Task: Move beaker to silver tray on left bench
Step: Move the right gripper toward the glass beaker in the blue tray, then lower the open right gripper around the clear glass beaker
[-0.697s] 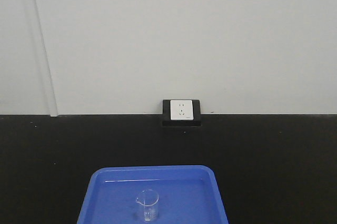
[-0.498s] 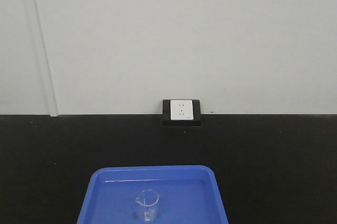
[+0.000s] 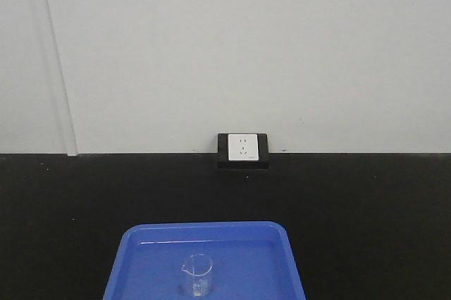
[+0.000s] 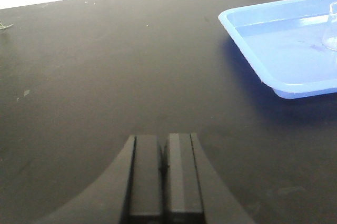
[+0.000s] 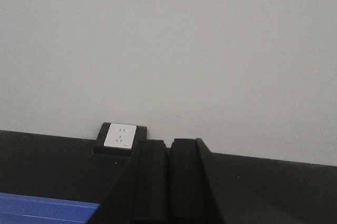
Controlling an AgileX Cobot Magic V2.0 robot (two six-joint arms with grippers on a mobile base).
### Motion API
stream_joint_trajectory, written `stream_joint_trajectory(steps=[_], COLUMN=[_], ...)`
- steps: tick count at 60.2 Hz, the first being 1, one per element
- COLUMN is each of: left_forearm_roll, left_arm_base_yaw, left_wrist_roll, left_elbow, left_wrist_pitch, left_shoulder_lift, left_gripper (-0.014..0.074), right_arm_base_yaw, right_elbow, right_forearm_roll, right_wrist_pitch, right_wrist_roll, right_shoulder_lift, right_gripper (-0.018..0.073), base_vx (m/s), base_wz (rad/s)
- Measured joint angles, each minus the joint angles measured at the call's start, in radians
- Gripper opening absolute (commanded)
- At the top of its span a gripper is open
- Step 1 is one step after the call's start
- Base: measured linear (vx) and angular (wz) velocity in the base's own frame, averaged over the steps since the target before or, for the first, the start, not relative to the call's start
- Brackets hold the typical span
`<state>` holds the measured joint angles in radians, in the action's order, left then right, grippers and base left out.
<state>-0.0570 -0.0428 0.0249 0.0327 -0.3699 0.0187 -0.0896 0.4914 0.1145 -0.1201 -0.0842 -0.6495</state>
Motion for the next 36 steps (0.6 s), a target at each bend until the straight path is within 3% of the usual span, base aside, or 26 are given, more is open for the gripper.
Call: stream_joint_trajectory(steps=[14, 20, 28, 36], left_forearm_roll=[0.0, 0.0, 0.0, 0.0], left_arm_base_yaw=[0.0, 0.0, 0.0, 0.0], left_wrist_roll=[0.0, 0.0, 0.0, 0.0], left_elbow=[0.0, 0.0, 0.0, 0.0], left_wrist_pitch=[0.0, 0.0, 0.0, 0.0], left_shoulder_lift=[0.0, 0.0, 0.0, 0.0], left_gripper=[0.0001, 0.0001, 0.0001, 0.0001], right_arm_base_yaw=[0.0, 0.0, 0.0, 0.0], right_elbow=[0.062, 0.062, 0.062, 0.063], right_forearm_roll=[0.0, 0.0, 0.0, 0.0], right_wrist_pitch=[-0.065, -0.083, -0.088, -0.096], right_wrist_roll=[-0.002, -0.002, -0.002, -0.003], right_shoulder_lift=[-0.296, -0.359, -0.398, -0.404], right_gripper=[0.0002, 0.0047, 0.0171, 0.0403], base_vx=[0.0, 0.0, 0.0, 0.0], base_wz=[0.0, 0.0, 0.0, 0.0])
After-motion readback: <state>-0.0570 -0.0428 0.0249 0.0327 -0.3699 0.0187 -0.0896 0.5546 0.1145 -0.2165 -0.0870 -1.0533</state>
